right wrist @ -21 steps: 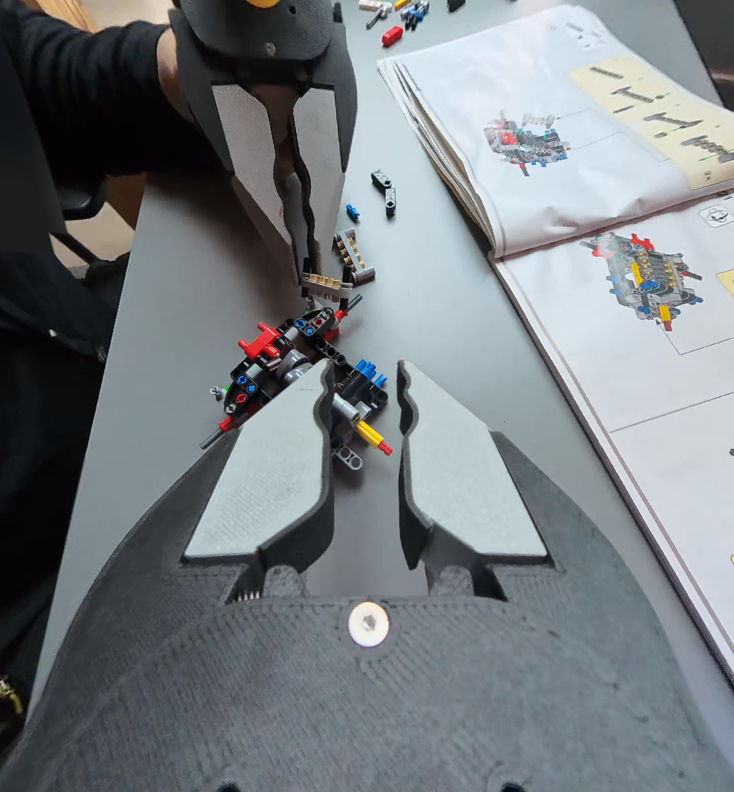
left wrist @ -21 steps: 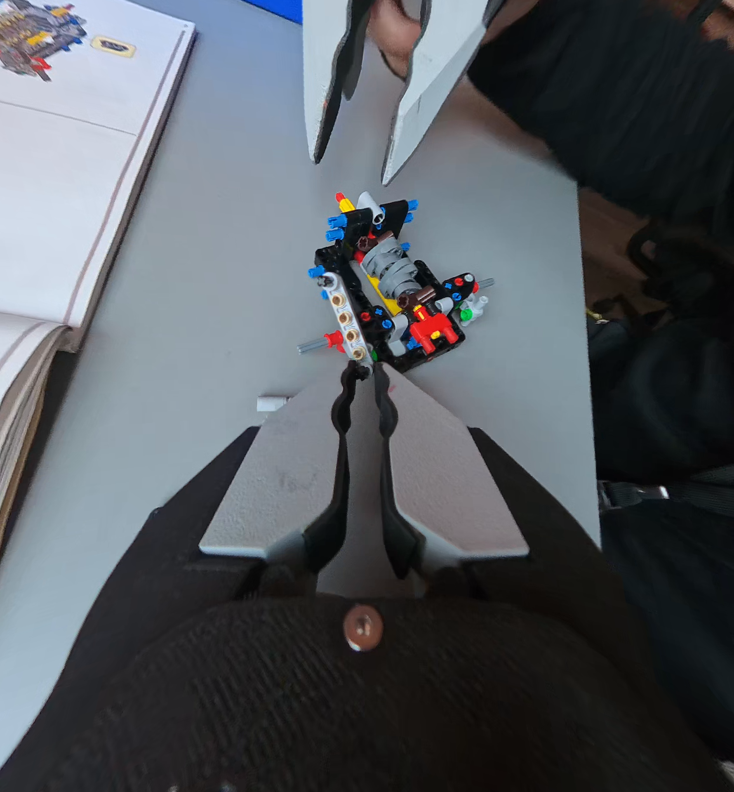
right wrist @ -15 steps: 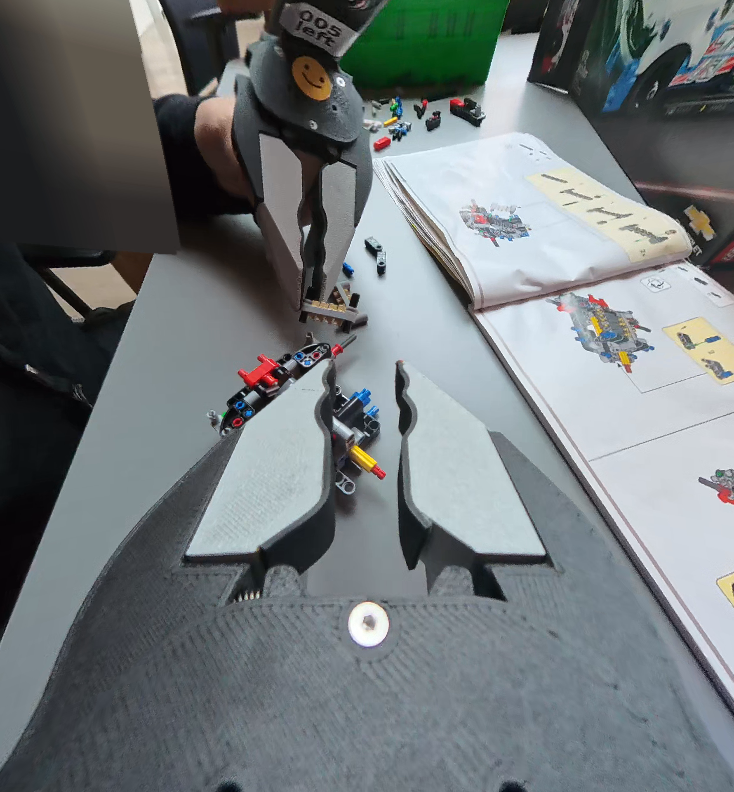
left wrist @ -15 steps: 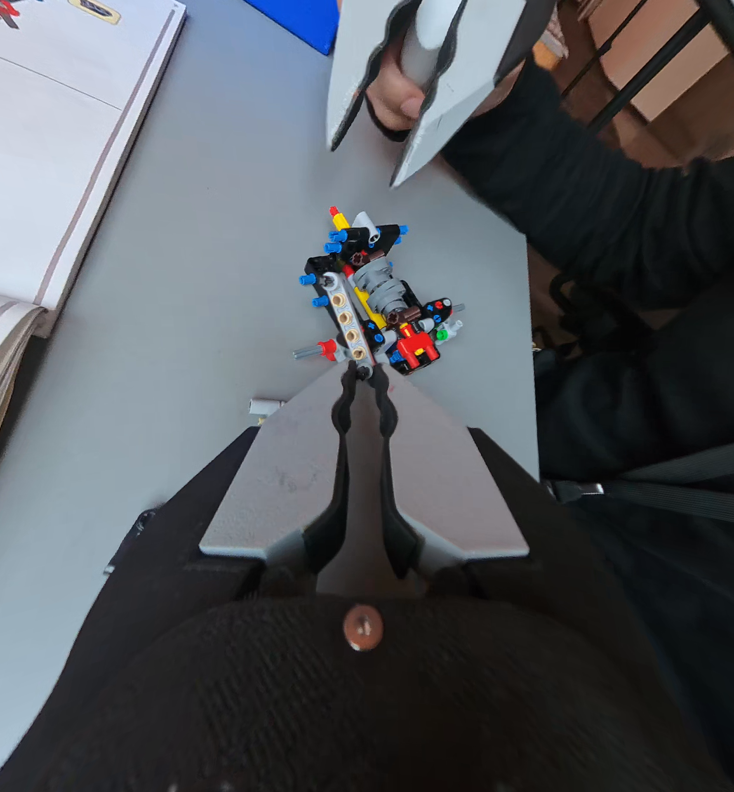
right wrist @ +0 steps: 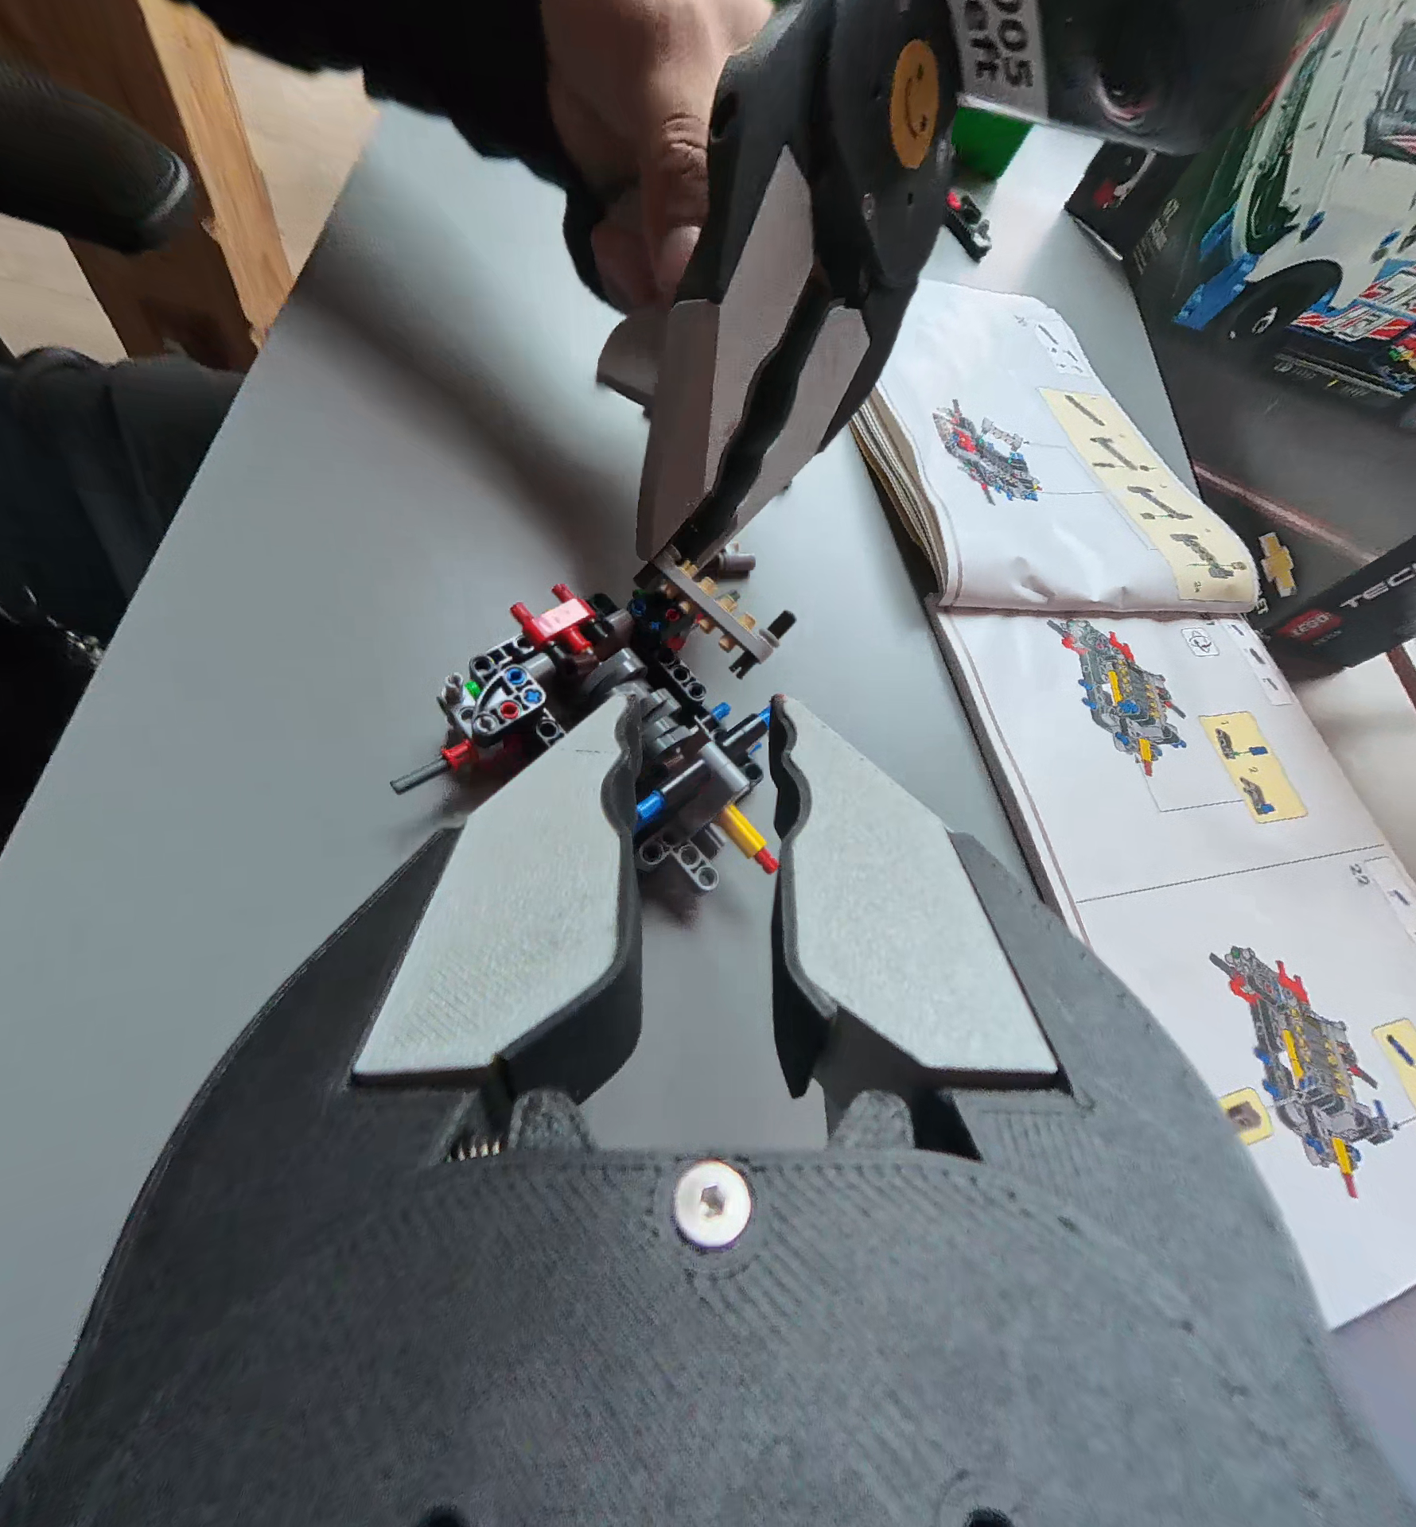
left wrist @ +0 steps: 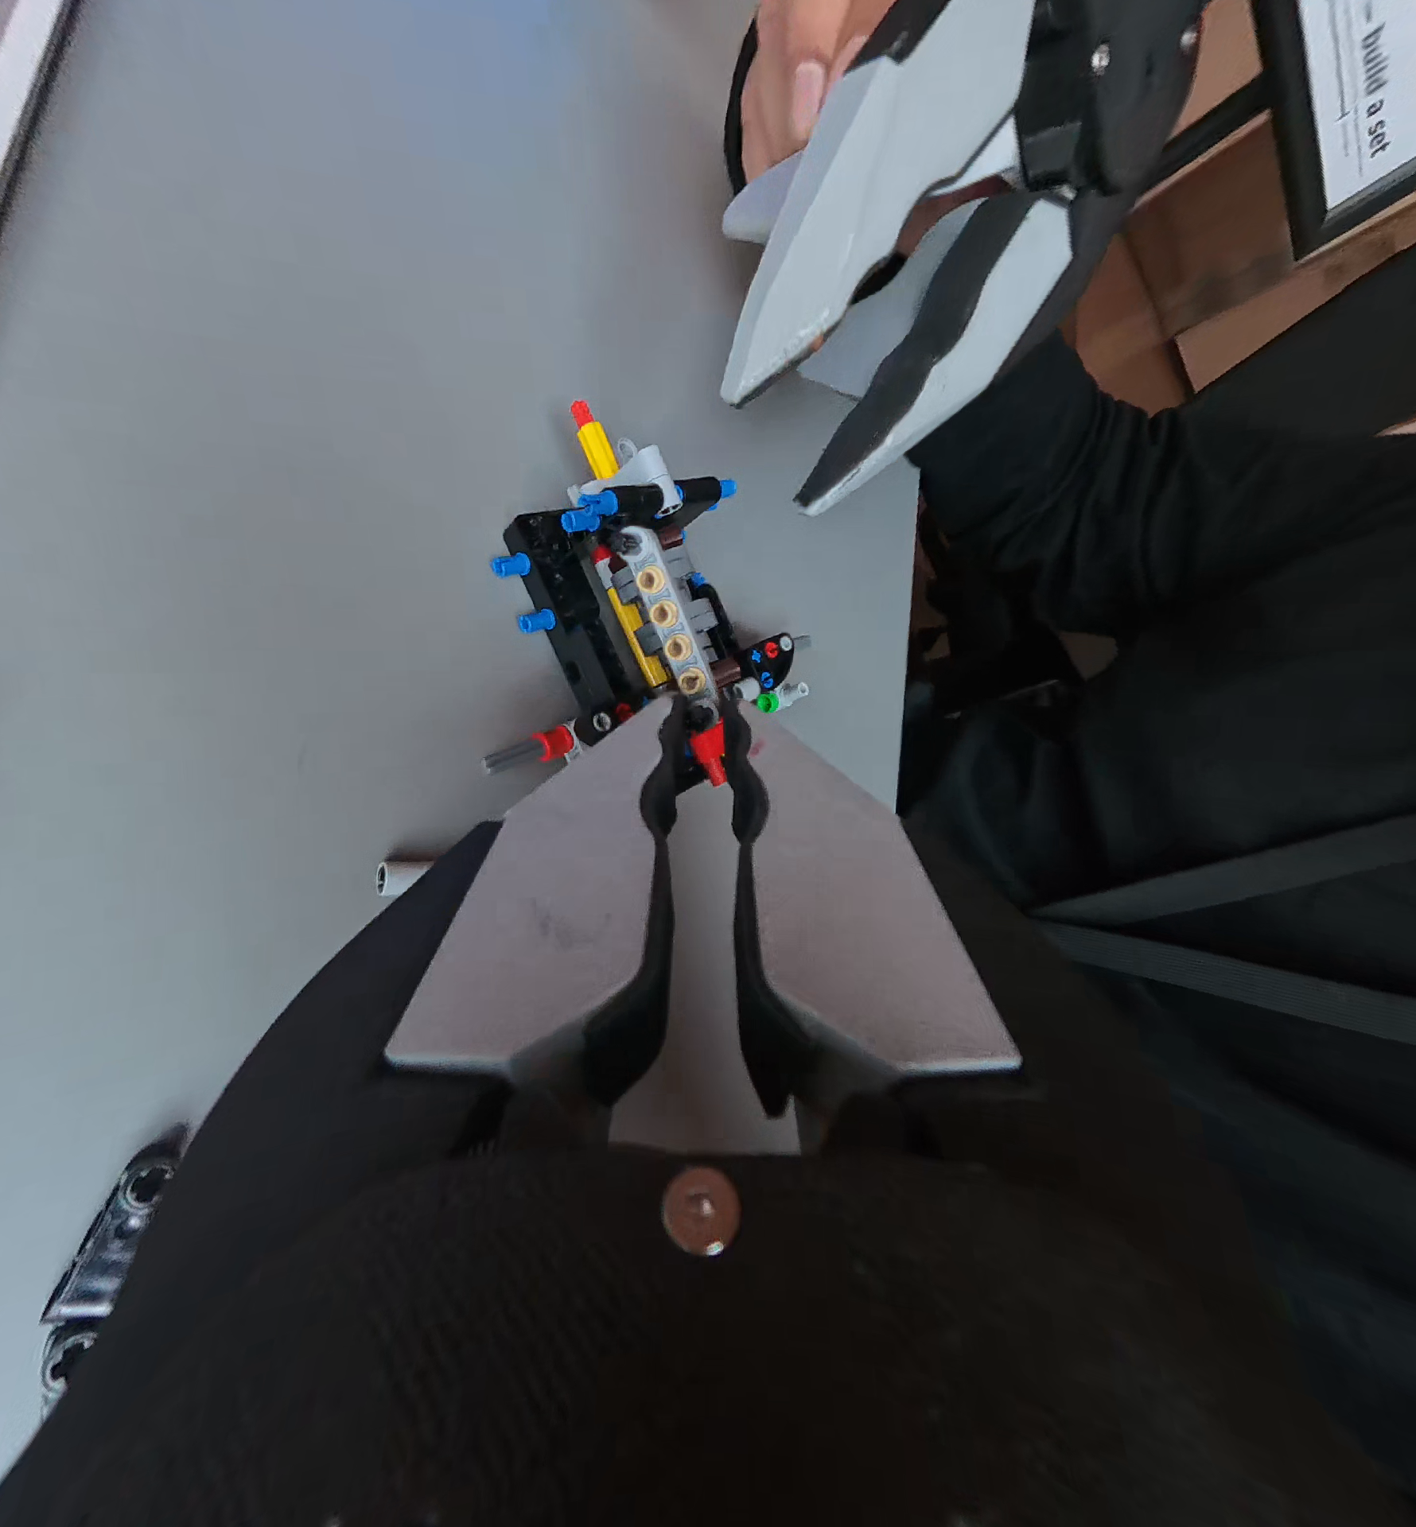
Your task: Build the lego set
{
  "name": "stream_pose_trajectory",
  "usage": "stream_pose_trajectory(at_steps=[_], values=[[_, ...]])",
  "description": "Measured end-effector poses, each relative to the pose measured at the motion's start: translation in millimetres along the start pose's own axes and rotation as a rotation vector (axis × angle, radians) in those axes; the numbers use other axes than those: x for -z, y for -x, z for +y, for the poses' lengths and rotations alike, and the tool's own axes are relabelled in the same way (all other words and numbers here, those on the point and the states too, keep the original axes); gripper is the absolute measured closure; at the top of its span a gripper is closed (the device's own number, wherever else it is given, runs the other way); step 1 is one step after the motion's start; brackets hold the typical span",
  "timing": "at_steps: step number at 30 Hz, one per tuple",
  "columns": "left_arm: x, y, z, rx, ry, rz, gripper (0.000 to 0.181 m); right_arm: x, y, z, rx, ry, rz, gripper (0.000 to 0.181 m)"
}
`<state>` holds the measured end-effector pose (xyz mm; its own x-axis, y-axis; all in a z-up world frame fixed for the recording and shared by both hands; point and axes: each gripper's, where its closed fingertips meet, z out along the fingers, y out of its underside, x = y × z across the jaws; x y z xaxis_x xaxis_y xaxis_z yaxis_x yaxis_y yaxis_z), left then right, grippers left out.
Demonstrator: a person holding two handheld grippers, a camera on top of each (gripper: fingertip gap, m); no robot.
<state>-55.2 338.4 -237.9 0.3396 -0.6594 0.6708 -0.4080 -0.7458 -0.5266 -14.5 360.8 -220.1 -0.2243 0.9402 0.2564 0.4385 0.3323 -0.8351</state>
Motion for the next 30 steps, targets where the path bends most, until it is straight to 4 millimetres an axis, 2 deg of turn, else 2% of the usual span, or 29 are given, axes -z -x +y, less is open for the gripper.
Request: stream_pose_trajectory(at_steps=[7, 12, 20, 22, 25, 30], values=[[-7.0, 1.9, -0.4, 0.033, 0.064, -0.026, 0.176, -11.5, 11.8, 18.5, 0.122, 0.113, 0.01, 0.154], [-10.3, -0.1, -1.7, 0.024, 0.047, -0.01, 0.176, -15.1, 12.5, 10.2, 0.168, 0.086, 0.061, 0.151], [1.0, -1.3, 8.5, -0.091, 0.016, -0.101, 0.176, -15.0, 12.5, -9.2, 0.208, 0.009, 0.126, 0.154], [5.6, 5.4, 14.8, -0.124, 0.016, -0.156, 0.176, -12.4, 7.7, -16.8, 0.171, -0.046, 0.143, 0.154], [13.9, 10.9, 20.2, -0.161, -0.002, -0.188, 0.176, -4.1, -10.1, -23.0, 0.107, -0.12, 0.214, 0.154], [43.5, 27.0, 16.2, -0.193, -0.075, -0.228, 0.176, 8.1, -44.4, -17.5, 0.014, -0.174, 0.352, 0.154]])
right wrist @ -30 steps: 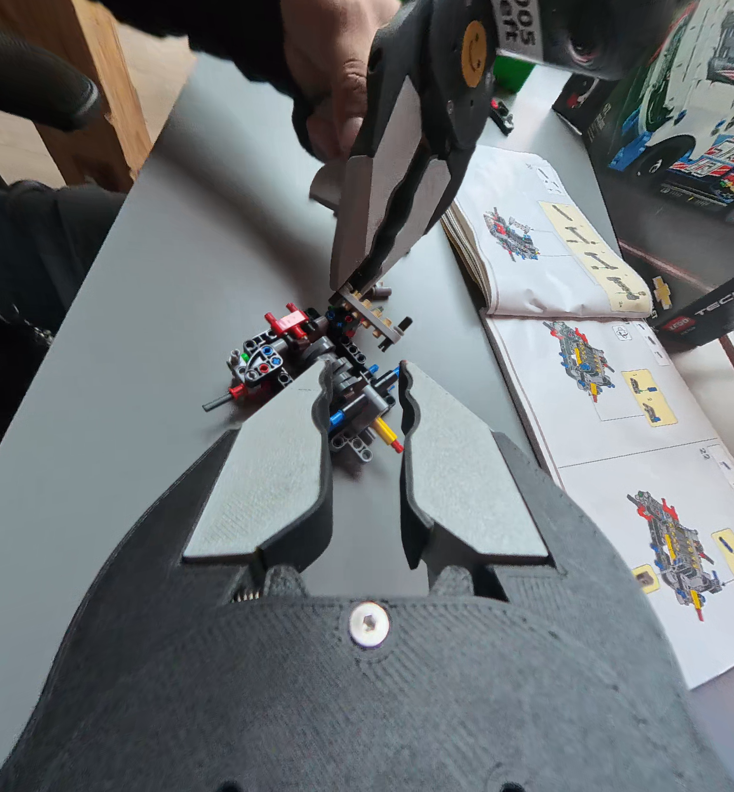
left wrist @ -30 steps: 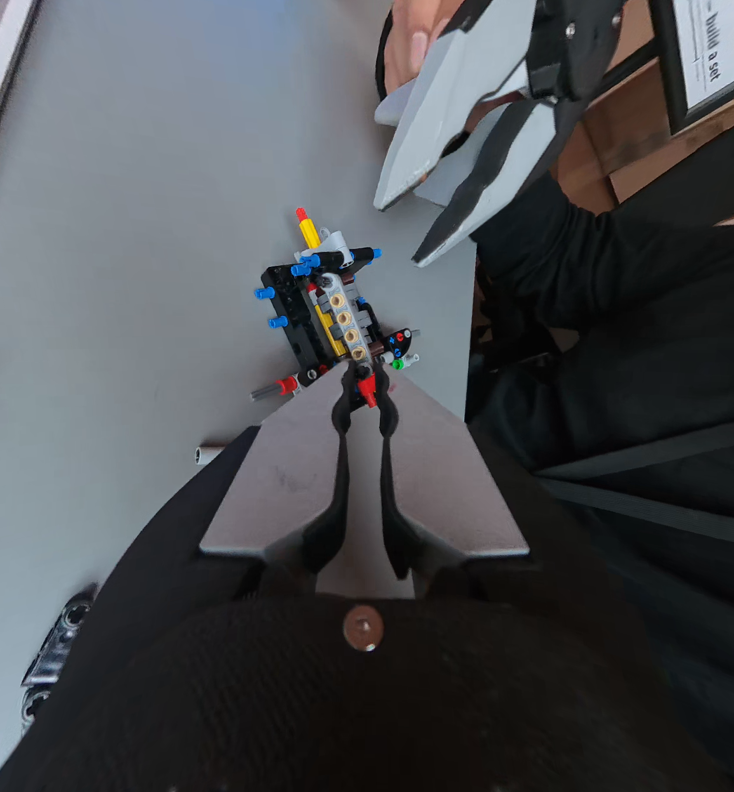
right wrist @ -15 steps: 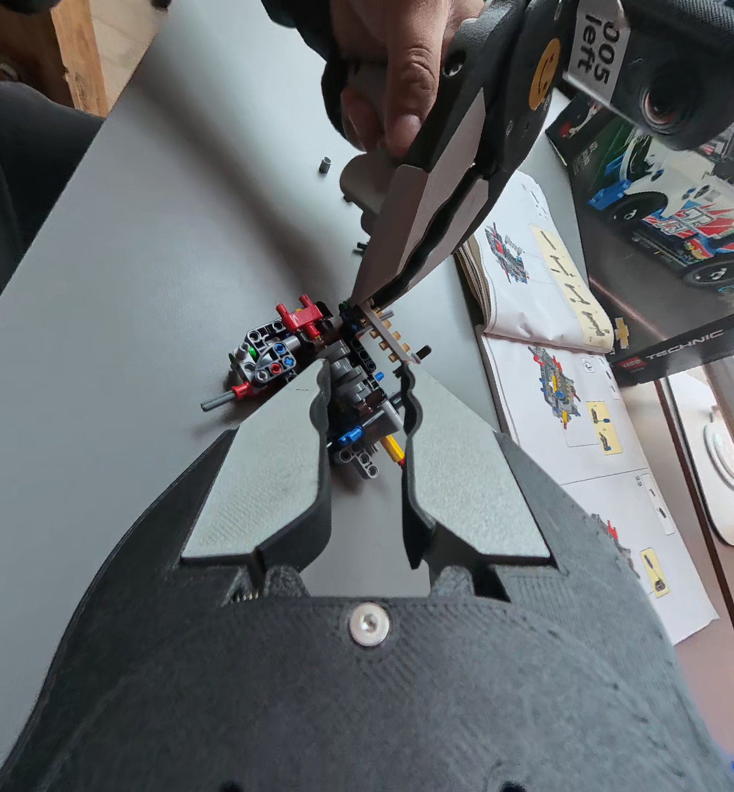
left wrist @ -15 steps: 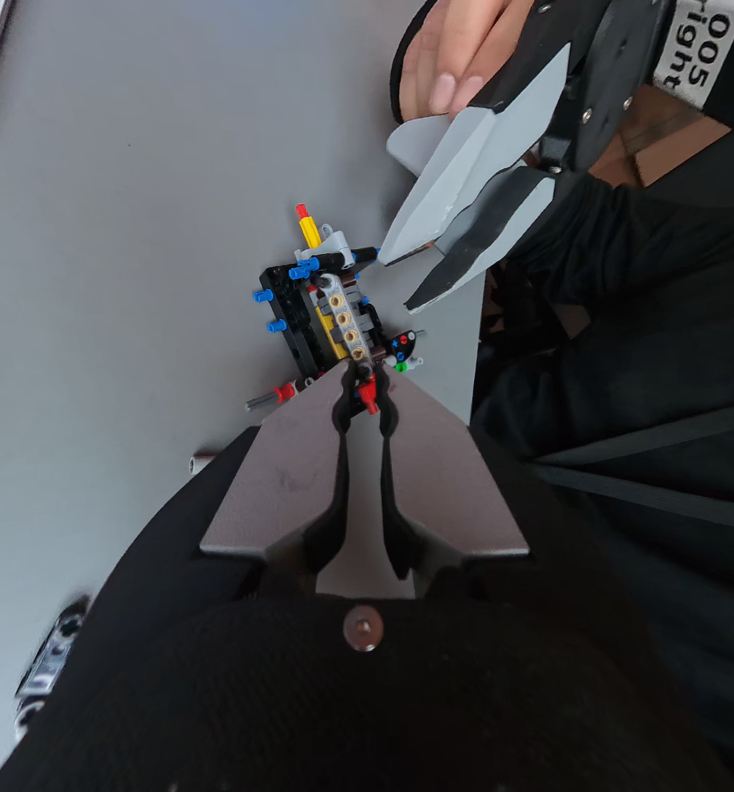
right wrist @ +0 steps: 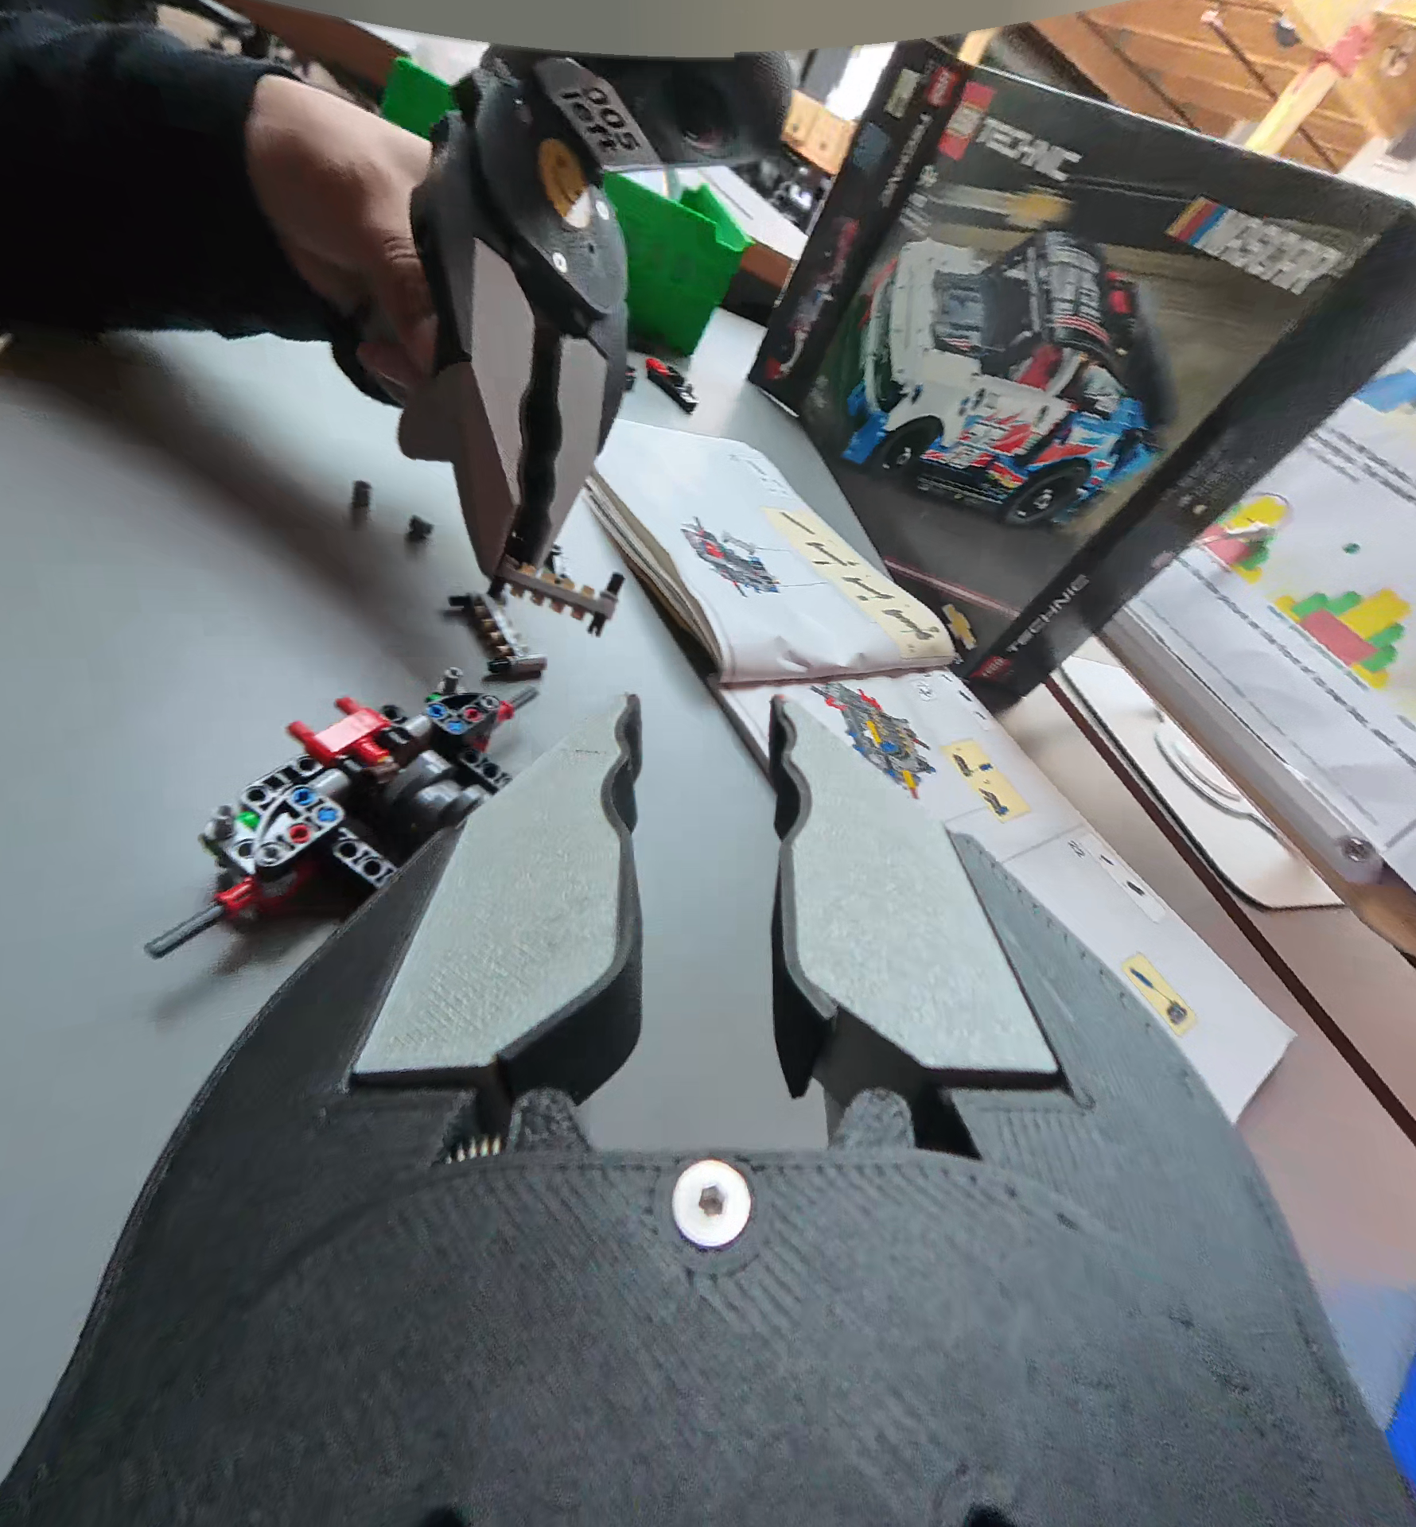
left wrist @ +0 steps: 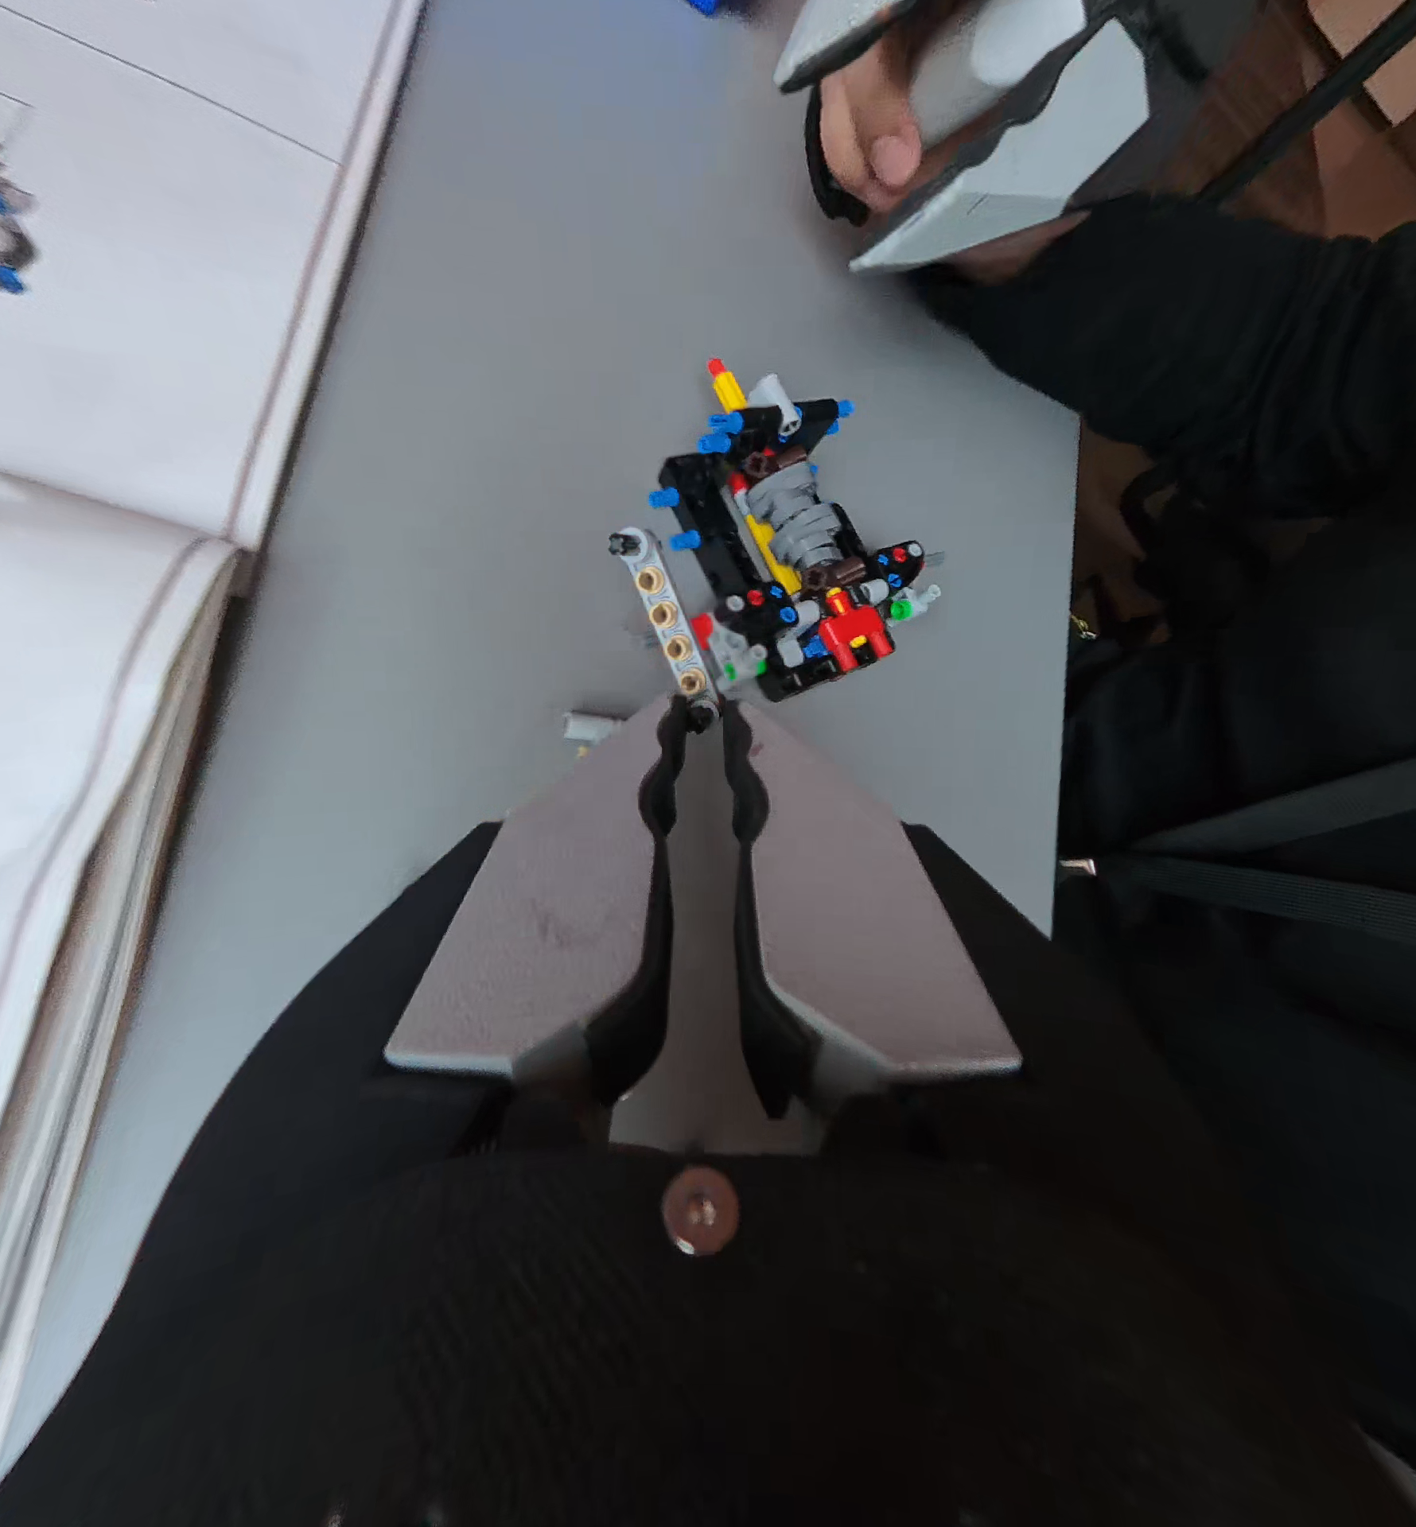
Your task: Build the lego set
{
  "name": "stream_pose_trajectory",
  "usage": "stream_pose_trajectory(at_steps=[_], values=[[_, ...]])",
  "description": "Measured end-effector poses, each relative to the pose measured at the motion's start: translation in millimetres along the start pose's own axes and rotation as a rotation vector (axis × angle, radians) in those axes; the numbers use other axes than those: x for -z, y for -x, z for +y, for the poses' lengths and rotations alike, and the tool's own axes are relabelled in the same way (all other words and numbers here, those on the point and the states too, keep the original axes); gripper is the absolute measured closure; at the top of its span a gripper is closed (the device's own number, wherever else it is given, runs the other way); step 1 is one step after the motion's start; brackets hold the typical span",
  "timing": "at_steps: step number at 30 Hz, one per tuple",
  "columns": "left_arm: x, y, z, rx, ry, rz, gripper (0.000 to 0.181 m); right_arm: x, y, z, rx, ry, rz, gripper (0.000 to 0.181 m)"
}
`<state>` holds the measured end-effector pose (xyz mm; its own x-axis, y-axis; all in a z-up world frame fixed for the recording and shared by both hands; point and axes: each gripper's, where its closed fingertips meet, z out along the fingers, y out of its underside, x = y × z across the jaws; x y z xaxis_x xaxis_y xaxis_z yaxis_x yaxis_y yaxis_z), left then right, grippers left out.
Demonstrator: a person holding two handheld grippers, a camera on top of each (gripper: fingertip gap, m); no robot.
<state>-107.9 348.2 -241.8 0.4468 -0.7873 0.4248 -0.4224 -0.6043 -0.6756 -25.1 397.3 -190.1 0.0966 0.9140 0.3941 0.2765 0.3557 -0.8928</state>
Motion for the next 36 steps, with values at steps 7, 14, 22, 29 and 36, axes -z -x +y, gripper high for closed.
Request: stream_pose_trajectory(at_steps=[7, 14, 22, 29, 36], values=[[16.4, 8.4, -3.0, 0.036, -0.099, 0.07, 0.176, -4.4, -26.2, 17.5, -0.093, 0.008, 0.069, 0.153], [21.5, 5.3, -10.3, 0.027, -0.139, 0.071, 0.175, -3.9, -32.5, 25.1, -0.12, 0.018, 0.076, 0.152], [25.1, 9.9, -14.3, 0.035, -0.173, 0.053, 0.176, -3.2, -29.9, 26.5, -0.108, 0.026, 0.063, 0.153], [19.6, 11.7, -10.4, 0.069, -0.158, 0.084, 0.176, -3.6, -26.4, 27.8, -0.087, 0.037, 0.045, 0.152], [18.8, 8.2, -11.8, 0.089, -0.173, 0.128, 0.175, -7.1, -18.4, 29.2, -0.047, 0.06, 0.023, 0.153]])
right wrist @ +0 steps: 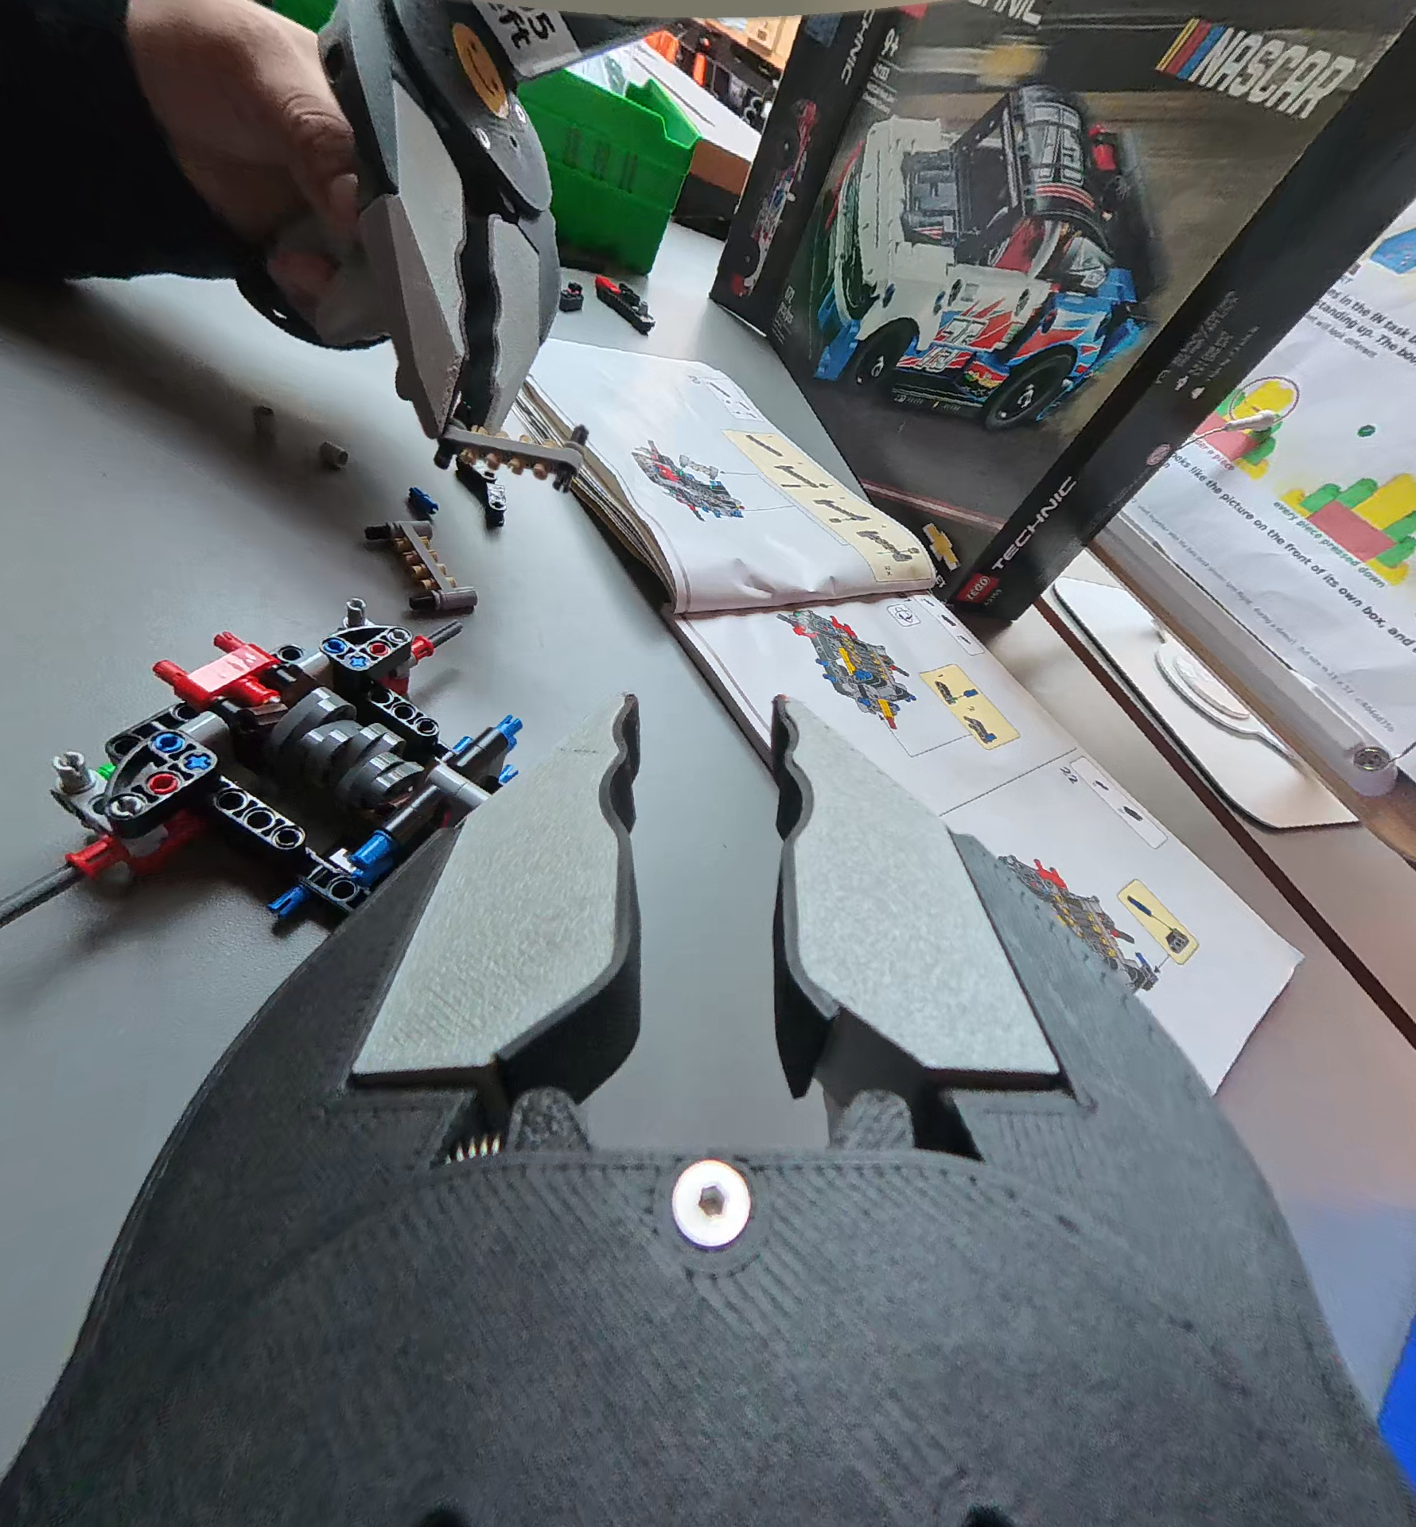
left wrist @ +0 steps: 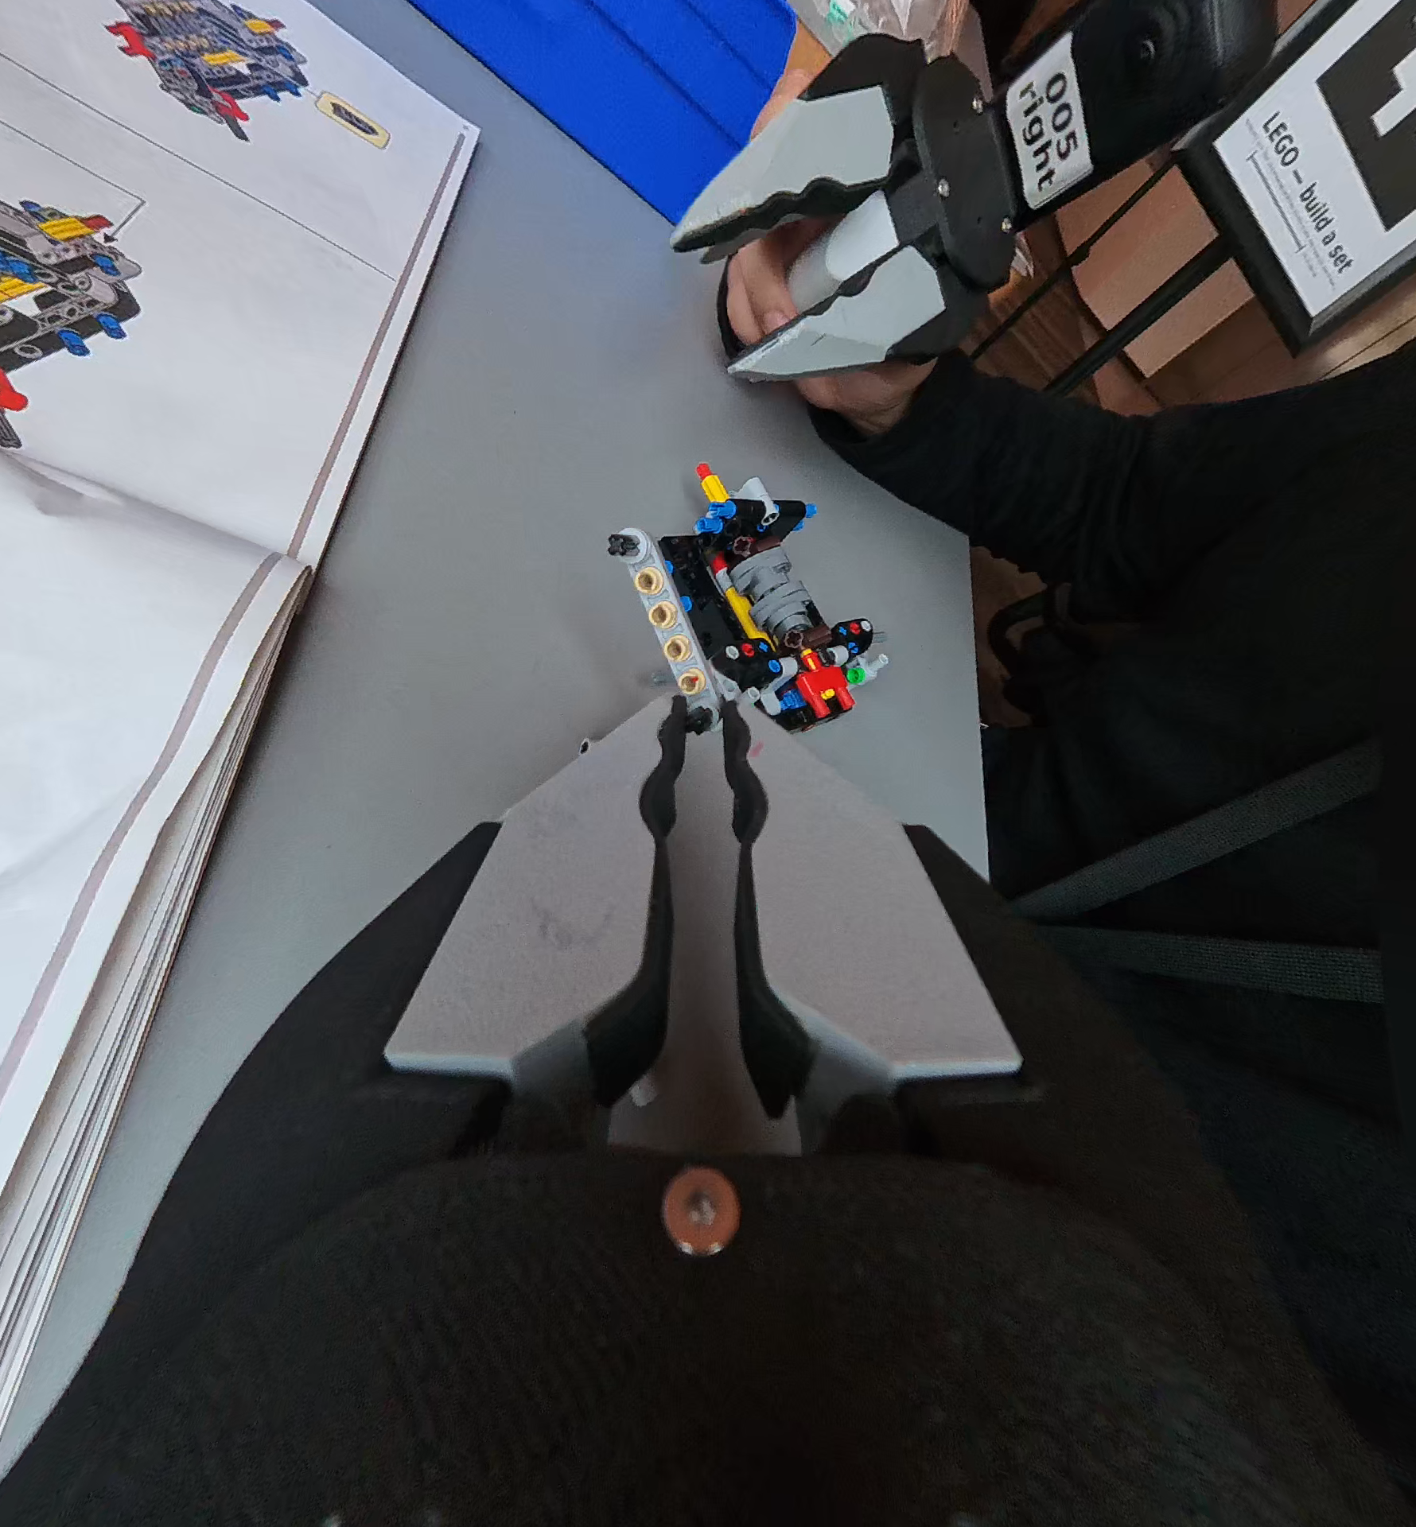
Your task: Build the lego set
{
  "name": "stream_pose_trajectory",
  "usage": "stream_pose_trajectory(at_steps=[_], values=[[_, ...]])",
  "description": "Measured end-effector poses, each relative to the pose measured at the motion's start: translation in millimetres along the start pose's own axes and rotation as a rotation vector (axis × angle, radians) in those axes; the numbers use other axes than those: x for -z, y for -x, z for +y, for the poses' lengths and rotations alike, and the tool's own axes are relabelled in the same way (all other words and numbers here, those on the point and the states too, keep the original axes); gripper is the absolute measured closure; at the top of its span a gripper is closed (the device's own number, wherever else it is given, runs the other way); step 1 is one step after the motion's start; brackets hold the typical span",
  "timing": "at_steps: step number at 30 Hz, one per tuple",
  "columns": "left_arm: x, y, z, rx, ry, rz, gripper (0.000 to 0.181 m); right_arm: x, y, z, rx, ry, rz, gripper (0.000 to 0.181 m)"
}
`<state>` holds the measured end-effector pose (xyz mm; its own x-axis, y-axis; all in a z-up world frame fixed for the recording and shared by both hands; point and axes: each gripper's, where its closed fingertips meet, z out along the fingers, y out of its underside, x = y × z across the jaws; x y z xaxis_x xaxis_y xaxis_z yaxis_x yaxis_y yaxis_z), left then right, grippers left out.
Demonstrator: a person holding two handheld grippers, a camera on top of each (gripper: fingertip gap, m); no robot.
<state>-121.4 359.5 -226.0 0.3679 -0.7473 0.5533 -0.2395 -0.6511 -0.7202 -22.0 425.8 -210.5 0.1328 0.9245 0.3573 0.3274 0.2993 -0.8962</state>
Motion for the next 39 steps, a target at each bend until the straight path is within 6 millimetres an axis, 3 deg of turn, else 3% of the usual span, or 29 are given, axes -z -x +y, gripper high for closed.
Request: stream_pose_trajectory(at_steps=[30, 39], values=[[-4.3, -1.2, -1.3, 0.033, -0.017, 0.039, 0.175, -1.0, 6.9, -1.0, 0.043, 0.009, -0.013, 0.154], [-14.5, -6.3, 3.9, 0.035, 0.013, 0.067, 0.175, -2.9, 21.3, 1.4, 0.0, 0.018, -0.116, 0.153]])
